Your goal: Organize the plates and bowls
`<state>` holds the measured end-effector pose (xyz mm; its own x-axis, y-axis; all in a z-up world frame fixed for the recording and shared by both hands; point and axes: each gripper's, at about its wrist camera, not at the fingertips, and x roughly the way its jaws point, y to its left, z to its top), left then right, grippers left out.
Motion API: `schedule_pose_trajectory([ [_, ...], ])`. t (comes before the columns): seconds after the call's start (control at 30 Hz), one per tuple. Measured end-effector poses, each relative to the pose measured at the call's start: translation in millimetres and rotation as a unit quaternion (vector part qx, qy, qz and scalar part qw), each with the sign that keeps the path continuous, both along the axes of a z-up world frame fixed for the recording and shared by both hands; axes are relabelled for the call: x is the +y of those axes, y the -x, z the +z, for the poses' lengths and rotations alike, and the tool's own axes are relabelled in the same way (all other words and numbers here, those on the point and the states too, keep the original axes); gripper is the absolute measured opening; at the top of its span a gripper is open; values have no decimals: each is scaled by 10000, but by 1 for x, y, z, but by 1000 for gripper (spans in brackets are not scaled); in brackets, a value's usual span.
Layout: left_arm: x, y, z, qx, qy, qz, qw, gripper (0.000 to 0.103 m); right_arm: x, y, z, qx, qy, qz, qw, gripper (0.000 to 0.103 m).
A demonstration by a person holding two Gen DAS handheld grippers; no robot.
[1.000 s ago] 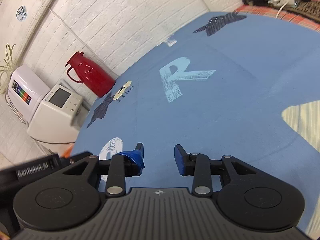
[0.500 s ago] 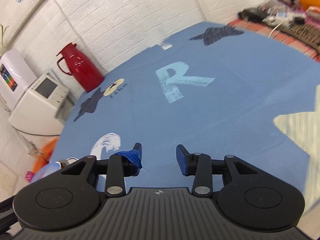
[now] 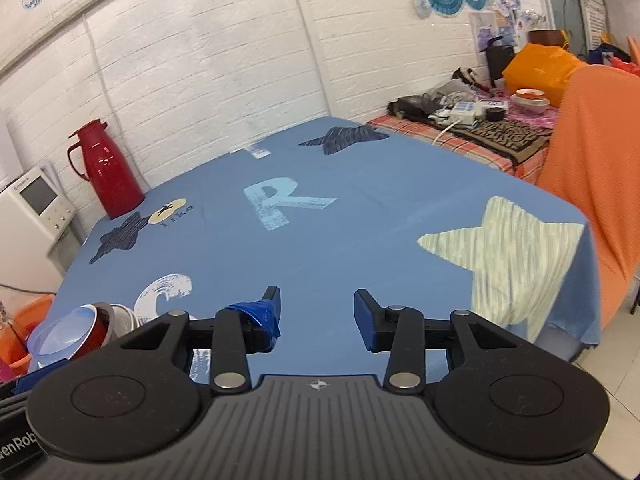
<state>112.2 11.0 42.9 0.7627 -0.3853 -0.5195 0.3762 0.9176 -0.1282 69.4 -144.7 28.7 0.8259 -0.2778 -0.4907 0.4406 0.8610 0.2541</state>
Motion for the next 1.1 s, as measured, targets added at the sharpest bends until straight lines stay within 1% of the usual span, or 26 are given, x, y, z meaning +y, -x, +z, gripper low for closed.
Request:
schedule_pose_trajectory([
  [0.13,1,20,-4,-173,42,82,9998,64,-2,16,-1,-145,220,-160,9995,25],
  [0.2,3,29,-10,-230,22,308,9993,64,-1,22,-6,-206,288,-93,9993,26],
  [0.3,6,45,-18,-335,31,673,9972,64,2,28,-16,-247,285,201,9991,26],
  [0.4,6,53,-22,-325,56,1018,9943,66,5,28,-24,-111,356,617,9974,26],
  [0.5,2,60,-19,-352,-97,1206,9920,67,5,28,-28,-67,297,875,9957,26],
  [0.63,-4,71,-13,-514,-298,1269,9901,71,9,38,-29,-142,278,1025,9942,26],
  [0.73,-6,83,-11,-553,-203,1161,9915,76,10,53,-32,-196,303,1026,9941,27],
  [0.77,-8,88,-10,-568,-181,1094,9922,83,9,58,-33,-238,273,1021,9941,27],
  [0.8,-10,91,-10,-586,-216,1086,9921,93,6,62,-33,-279,228,1004,9943,27],
  [0.9,-15,107,-7,-793,-300,1111,9902,93,3,73,-31,-367,242,954,9945,27],
  [0.97,-21,112,-5,-804,-444,1106,9896,93,2,77,-29,-379,258,941,9945,27],
  [1.1,-22,112,-6,-725,-366,1000,9917,93,-1,81,-27,-456,252,931,9943,28],
])
